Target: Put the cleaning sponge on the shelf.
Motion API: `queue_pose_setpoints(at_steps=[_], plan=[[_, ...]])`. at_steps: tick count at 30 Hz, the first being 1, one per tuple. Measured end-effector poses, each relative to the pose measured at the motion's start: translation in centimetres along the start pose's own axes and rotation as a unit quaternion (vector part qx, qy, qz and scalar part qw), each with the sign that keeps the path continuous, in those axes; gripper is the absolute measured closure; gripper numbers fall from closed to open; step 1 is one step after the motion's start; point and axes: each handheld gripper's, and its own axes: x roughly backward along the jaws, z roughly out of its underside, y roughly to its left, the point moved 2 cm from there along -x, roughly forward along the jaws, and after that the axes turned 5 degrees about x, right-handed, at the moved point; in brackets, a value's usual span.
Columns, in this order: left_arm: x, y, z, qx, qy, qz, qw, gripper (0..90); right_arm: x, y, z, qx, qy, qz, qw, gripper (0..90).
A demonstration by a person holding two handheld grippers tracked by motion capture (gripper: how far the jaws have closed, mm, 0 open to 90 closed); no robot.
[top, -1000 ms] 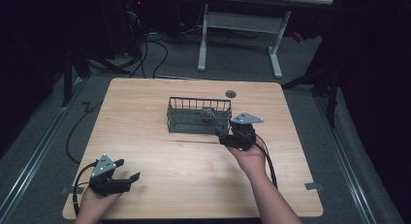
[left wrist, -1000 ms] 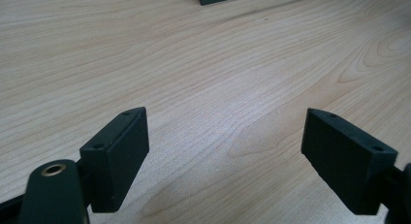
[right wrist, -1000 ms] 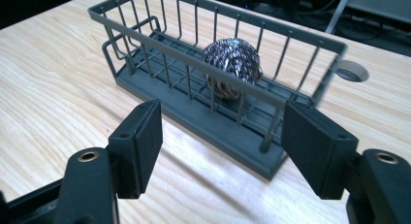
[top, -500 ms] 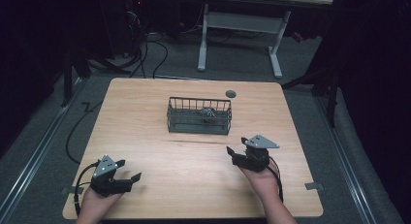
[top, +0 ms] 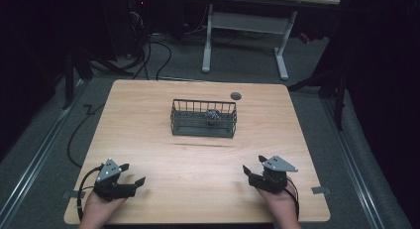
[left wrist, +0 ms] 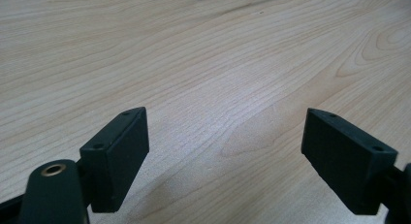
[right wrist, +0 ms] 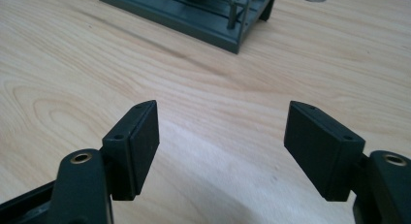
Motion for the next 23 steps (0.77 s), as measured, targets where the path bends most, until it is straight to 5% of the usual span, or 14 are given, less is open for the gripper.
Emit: queue_pose_setpoints(at_steps=[7,10,23], plan=[[0.0,-0.1,0.0,0.001,-0.001,0.002,1.0,18.0,1.9,-0.4,1.9,0.011,0.001,0.023,0.9997,25.9],[-0.1,-0.4,0.0,-0.004,0.001,0.004,1.0,17.9,2.7,-0.6,3.3,-0.006,0.004,0.029,0.9996,24.5],[-0.5,-0.5,-0.2,-0.011,0.004,0.009,0.9999,17.9,2.4,-0.6,3.2,-0.028,-0.004,0.025,0.9993,23.6]])
